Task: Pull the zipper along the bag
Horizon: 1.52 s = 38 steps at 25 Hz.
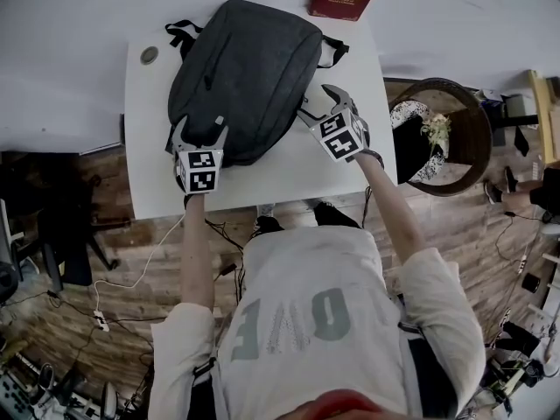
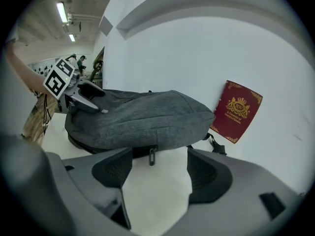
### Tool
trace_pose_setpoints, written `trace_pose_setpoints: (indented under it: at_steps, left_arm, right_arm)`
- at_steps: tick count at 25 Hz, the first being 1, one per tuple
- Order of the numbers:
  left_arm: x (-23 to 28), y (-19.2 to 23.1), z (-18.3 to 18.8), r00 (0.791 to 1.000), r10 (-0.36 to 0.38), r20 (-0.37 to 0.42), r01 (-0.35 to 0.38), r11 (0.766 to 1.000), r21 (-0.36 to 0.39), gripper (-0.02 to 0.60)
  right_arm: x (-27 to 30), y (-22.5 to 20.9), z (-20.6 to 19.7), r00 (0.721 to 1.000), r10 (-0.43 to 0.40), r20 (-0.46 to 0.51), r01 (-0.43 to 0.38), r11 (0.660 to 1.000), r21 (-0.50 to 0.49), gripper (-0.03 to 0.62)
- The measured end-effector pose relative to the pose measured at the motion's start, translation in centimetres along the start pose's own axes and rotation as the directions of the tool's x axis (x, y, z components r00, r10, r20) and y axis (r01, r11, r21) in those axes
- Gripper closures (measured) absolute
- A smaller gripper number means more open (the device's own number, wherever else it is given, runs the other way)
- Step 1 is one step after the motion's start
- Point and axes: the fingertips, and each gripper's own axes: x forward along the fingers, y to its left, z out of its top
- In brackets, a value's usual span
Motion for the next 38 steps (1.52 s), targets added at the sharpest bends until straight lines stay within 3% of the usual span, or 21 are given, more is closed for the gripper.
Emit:
trace_pose_setpoints:
  at_steps: [5, 15, 22, 24, 25, 26, 32, 35, 38]
  left_arm:
    - [0.1, 0.1, 0.1, 1.0, 0.003, 0.001, -0.003, 1.0, 0.004, 0.19]
    - [-0.1, 0.0, 0.0, 1.0, 0.002, -0.008, -0.002, 1.0, -0.001, 0.19]
    - [0.2, -0.1, -0.5, 1.0, 0.0, -0.02, 0.0, 1.0, 0.0, 0.19]
    - [0.2, 0.0, -0.2, 1.0, 0.001, -0.01, -0.001, 1.0, 0.003, 0.19]
    - [0.2, 0.0, -0.1, 1.0, 0.002, -0.006, -0.002, 1.0, 0.004, 0.19]
    - [0.2, 0.0, 0.0, 1.0, 0.003, -0.003, -0.003, 1.0, 0.004, 0.19]
    - [0.0, -0.1, -0.2, 1.0, 0.003, -0.012, -0.003, 1.0, 0.001, 0.19]
    - [0.0, 0.0, -0.2, 1.0, 0.003, -0.007, -0.003, 1.0, 0.004, 0.19]
    - [0.0, -0.1, -0.1, 1.0, 0.004, -0.002, -0.004, 1.0, 0.01, 0.19]
  right_arm:
    - [-0.5, -1.3, -0.9, 0.998, -0.055, -0.004, 0.056, 0.998, 0.031, 0.227]
    - [1.3, -1.0, -2.3, 0.978, -0.188, -0.089, 0.173, 0.972, -0.159, 0.227]
    - [2.8, -0.9, -1.9, 0.958, -0.268, -0.099, 0.243, 0.946, -0.215, 0.234]
    - [2.8, -0.9, -1.7, 0.953, -0.289, -0.089, 0.262, 0.936, -0.233, 0.301]
    - [2.8, -0.9, -1.6, 0.95, -0.302, -0.081, 0.276, 0.931, -0.238, 0.436]
    - [2.8, -0.9, -1.5, 0.947, -0.312, -0.077, 0.286, 0.928, -0.237, 0.467]
    - [3.4, -0.1, -1.8, 0.954, -0.286, -0.092, 0.249, 0.923, -0.294, 0.46]
    - [3.7, 0.4, -1.9, 0.969, -0.229, -0.098, 0.193, 0.939, -0.285, 0.391]
    - [3.8, 0.6, -1.9, 0.979, -0.178, -0.096, 0.145, 0.949, -0.278, 0.398]
